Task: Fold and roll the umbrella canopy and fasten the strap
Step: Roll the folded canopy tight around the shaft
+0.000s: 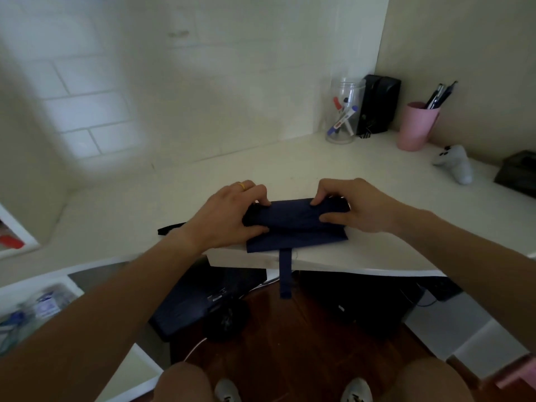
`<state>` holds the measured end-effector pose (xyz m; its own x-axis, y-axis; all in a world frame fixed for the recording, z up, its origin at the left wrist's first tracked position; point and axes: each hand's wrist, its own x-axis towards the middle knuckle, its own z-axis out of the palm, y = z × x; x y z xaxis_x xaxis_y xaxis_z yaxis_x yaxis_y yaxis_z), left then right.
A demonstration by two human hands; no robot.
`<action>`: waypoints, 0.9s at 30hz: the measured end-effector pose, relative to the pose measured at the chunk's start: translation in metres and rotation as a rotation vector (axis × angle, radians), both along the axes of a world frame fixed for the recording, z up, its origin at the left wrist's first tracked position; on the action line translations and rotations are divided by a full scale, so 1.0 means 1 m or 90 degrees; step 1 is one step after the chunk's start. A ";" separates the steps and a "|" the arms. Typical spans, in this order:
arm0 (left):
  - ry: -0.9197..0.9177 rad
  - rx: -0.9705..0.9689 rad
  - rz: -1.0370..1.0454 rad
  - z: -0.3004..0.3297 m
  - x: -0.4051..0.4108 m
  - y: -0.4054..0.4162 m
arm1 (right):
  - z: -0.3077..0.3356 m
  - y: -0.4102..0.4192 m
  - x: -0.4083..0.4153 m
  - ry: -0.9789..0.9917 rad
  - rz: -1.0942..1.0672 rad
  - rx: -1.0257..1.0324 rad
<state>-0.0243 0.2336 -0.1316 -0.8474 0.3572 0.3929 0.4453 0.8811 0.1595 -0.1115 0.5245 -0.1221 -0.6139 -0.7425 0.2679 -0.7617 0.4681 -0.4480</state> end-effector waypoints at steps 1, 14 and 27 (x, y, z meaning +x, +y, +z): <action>-0.061 0.040 -0.003 0.005 0.001 -0.002 | -0.003 0.000 0.003 0.031 -0.005 -0.004; -0.013 0.104 0.011 -0.014 0.003 0.013 | -0.020 0.002 0.059 0.267 -0.087 0.029; 0.015 0.056 0.022 -0.017 0.022 0.029 | -0.080 -0.017 0.118 0.527 -0.002 -0.008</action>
